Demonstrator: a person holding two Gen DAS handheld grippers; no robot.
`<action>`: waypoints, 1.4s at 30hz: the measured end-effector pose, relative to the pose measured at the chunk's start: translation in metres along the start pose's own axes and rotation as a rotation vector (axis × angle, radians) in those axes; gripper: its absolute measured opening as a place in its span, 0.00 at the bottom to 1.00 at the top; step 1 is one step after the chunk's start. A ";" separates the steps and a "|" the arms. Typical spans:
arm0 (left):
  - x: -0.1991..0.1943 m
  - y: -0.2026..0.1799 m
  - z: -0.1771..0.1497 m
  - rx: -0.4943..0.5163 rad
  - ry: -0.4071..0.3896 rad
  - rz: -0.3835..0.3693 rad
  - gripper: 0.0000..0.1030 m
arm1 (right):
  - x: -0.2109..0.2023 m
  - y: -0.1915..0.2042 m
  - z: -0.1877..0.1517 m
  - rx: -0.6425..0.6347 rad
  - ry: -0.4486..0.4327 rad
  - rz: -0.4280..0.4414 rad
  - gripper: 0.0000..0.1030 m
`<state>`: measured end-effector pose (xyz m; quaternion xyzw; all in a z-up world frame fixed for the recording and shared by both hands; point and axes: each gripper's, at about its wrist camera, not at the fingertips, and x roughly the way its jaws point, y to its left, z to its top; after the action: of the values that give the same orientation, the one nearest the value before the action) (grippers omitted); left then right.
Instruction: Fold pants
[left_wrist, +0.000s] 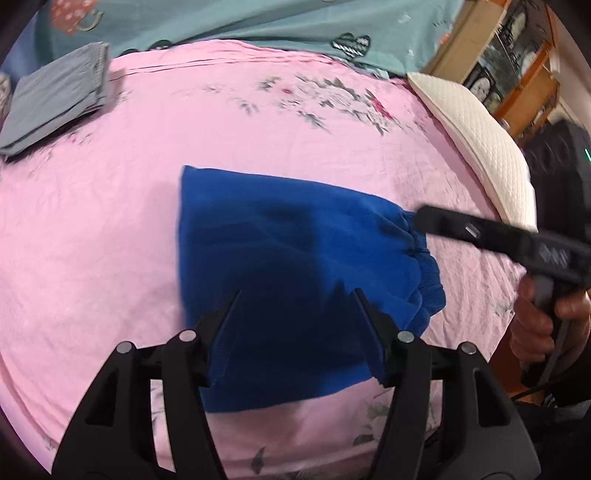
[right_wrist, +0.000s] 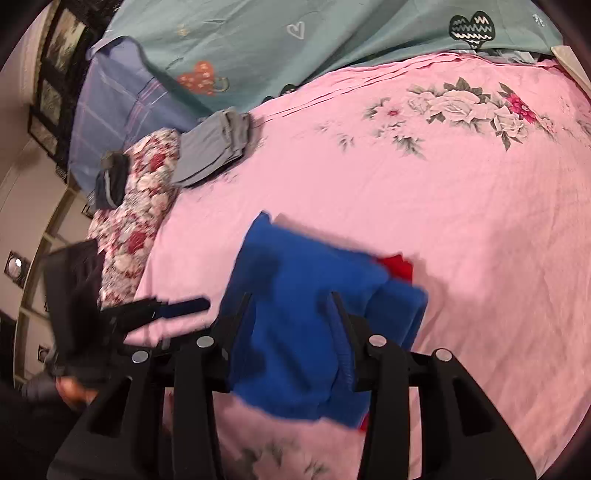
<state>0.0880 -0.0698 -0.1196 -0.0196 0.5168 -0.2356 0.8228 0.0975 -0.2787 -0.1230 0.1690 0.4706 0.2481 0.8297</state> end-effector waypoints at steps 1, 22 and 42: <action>0.007 -0.004 0.000 0.008 0.015 -0.001 0.58 | 0.008 -0.005 0.005 0.013 0.006 -0.014 0.40; 0.011 -0.008 -0.002 -0.078 0.025 0.077 0.64 | -0.013 -0.007 -0.026 -0.100 0.124 0.044 0.27; -0.026 0.059 0.021 -0.417 -0.116 0.148 0.77 | -0.048 -0.037 -0.036 -0.015 0.075 0.051 0.50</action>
<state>0.1186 -0.0113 -0.1037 -0.1647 0.5060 -0.0612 0.8445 0.0549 -0.3351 -0.1263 0.1651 0.4949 0.2788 0.8063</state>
